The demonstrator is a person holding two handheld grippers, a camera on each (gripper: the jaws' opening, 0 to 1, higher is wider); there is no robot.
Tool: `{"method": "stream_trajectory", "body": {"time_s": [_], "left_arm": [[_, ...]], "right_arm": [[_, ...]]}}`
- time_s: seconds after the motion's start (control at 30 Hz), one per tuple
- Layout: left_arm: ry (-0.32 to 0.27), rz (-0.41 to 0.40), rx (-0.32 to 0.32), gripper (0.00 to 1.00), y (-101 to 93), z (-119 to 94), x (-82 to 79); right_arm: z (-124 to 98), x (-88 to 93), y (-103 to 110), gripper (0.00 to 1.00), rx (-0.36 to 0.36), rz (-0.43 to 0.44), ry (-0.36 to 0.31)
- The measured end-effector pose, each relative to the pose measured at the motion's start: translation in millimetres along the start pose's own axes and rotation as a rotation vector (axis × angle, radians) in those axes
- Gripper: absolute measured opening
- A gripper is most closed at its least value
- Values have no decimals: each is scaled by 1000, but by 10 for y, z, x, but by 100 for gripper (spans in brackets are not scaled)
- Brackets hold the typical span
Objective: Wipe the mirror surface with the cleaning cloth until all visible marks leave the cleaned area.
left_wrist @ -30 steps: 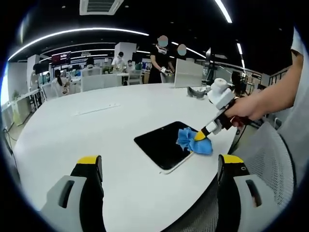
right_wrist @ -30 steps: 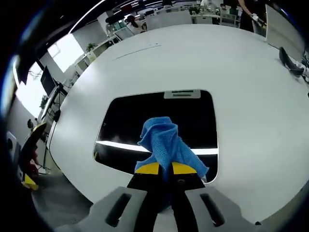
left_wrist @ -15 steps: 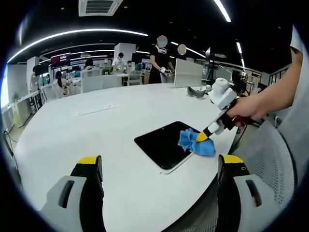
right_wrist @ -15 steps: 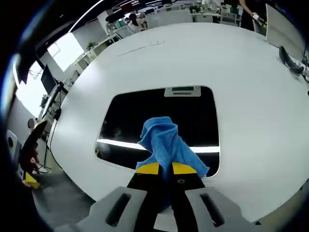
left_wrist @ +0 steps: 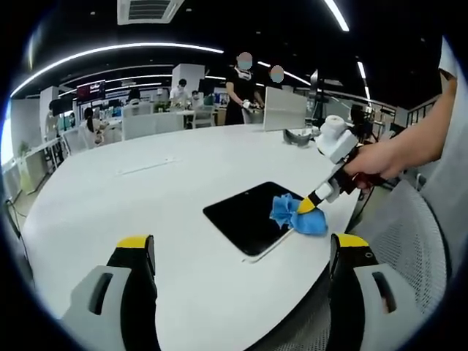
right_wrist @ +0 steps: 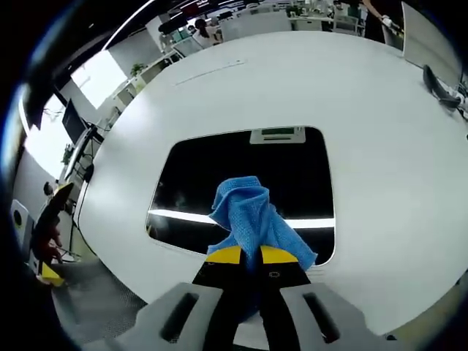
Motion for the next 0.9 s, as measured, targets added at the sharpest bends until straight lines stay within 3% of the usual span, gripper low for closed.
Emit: {"method": "stream_trajectory", "body": {"time_s": [0.9], "left_arm": [[7, 2, -8, 98, 10, -8, 9]], "right_arm": [[-61, -10, -144, 2, -6, -1, 9]]}}
Point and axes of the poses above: the point that each gripper's makers call its tool centre point, and the gripper's own axes: z roughly forward along the fingers, y roughly to its left, x roughly out of its underside, the point moved 8 cm from there along -z, roughly backward along the fingers, and after that the axes turned 5 degrees about -x, right-handed, at the moved point
